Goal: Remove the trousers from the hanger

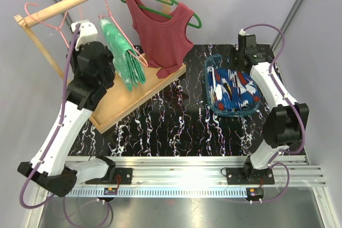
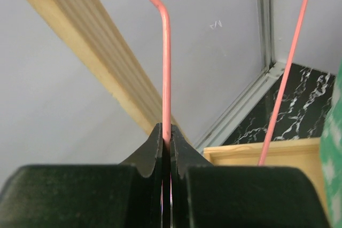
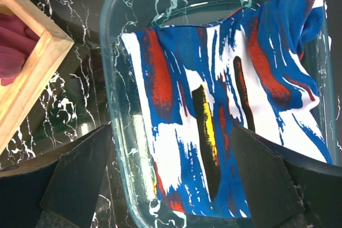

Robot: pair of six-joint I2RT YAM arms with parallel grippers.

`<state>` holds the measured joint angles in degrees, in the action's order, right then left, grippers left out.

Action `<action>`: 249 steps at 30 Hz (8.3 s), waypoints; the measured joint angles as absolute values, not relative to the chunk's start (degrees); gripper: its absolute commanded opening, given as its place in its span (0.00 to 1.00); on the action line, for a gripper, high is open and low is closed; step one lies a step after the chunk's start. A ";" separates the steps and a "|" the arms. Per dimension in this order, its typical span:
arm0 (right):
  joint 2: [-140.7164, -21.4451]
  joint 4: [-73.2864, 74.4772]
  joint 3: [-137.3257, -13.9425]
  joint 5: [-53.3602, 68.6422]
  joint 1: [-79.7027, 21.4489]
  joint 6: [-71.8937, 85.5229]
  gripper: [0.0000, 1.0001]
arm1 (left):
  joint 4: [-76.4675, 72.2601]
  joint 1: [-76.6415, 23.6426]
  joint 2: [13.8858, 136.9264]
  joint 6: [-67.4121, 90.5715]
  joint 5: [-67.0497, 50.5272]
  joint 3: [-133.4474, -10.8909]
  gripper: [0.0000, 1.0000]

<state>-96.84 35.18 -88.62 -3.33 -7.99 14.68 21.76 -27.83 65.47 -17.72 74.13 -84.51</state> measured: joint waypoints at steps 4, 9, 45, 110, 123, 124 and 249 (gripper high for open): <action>-96.84 35.18 -89.14 -3.33 -8.64 14.35 0.99 | 25.04 -25.15 68.99 -14.13 71.61 -88.62 0.00; -96.84 35.18 -89.17 -3.36 -9.30 13.89 0.99 | 31.92 -24.77 71.37 -8.47 69.01 -89.86 0.00; -81.82 29.69 -76.38 1.15 -10.85 16.40 0.99 | 50.89 -24.51 56.05 25.69 13.17 -100.44 0.99; -53.56 29.23 -61.34 11.75 -10.87 23.07 0.99 | 52.75 -32.03 94.94 18.39 40.91 -130.69 0.00; -53.15 28.62 -61.63 13.58 -10.87 23.14 1.00 | 46.02 -32.42 94.08 10.41 39.29 -132.31 0.00; -53.15 28.62 -61.73 13.65 -10.87 23.14 0.99 | 45.58 -32.49 94.02 9.93 39.22 -132.31 0.00; -81.56 -19.22 -75.53 -30.63 -69.36 -11.09 0.79 | -6.37 -82.41 69.47 4.12 82.26 -97.97 0.00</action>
